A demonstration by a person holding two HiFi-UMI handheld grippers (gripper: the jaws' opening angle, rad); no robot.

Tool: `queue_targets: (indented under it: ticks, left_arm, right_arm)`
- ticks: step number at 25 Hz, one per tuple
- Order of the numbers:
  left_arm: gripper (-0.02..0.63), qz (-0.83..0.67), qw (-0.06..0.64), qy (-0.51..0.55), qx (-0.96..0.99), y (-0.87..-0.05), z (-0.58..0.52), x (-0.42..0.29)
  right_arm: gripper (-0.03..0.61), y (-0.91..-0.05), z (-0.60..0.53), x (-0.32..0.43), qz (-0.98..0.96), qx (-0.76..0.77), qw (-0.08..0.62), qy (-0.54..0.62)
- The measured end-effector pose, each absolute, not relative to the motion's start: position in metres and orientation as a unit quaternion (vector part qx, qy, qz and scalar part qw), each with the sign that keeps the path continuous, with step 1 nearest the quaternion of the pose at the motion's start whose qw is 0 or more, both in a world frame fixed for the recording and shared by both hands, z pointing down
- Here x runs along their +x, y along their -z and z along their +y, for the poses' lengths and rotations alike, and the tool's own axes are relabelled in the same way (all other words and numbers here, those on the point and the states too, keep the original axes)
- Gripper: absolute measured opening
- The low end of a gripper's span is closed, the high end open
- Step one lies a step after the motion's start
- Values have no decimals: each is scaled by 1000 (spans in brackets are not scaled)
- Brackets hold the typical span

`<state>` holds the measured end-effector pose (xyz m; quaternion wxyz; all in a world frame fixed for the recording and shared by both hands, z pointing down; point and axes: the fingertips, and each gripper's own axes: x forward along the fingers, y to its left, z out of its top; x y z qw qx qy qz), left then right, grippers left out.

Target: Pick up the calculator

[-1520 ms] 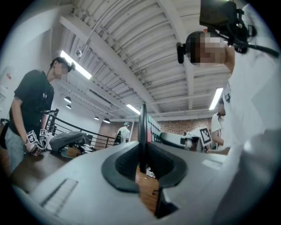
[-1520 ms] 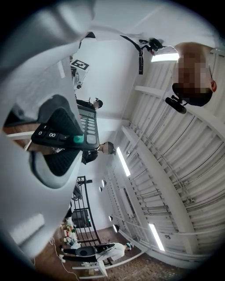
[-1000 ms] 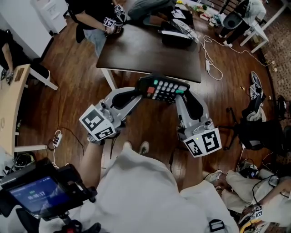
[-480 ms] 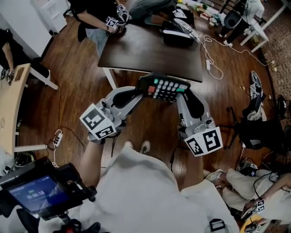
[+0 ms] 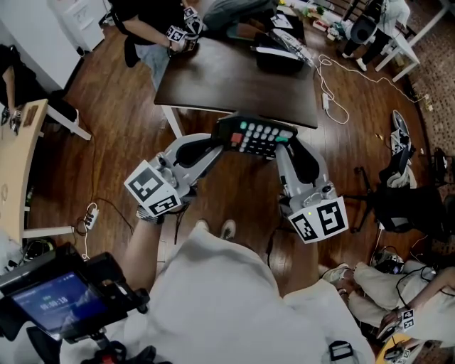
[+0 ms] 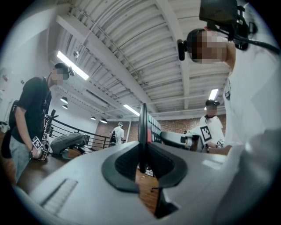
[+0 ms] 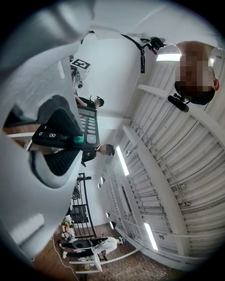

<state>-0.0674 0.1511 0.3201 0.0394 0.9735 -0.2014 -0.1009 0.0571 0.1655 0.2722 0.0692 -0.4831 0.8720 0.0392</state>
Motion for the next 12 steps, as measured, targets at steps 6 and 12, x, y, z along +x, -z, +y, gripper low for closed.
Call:
queue_targets:
  ticks: [6,12]
  left_arm:
    - [54,-198,43,99,974,-324,151,-60]
    - [54,-195,41,96,975,-322,151,-70]
  right_arm:
    - [95,-275,166,64,870,-487,67,-38]
    - [95,-274,166,54,868,-490,66,-37]
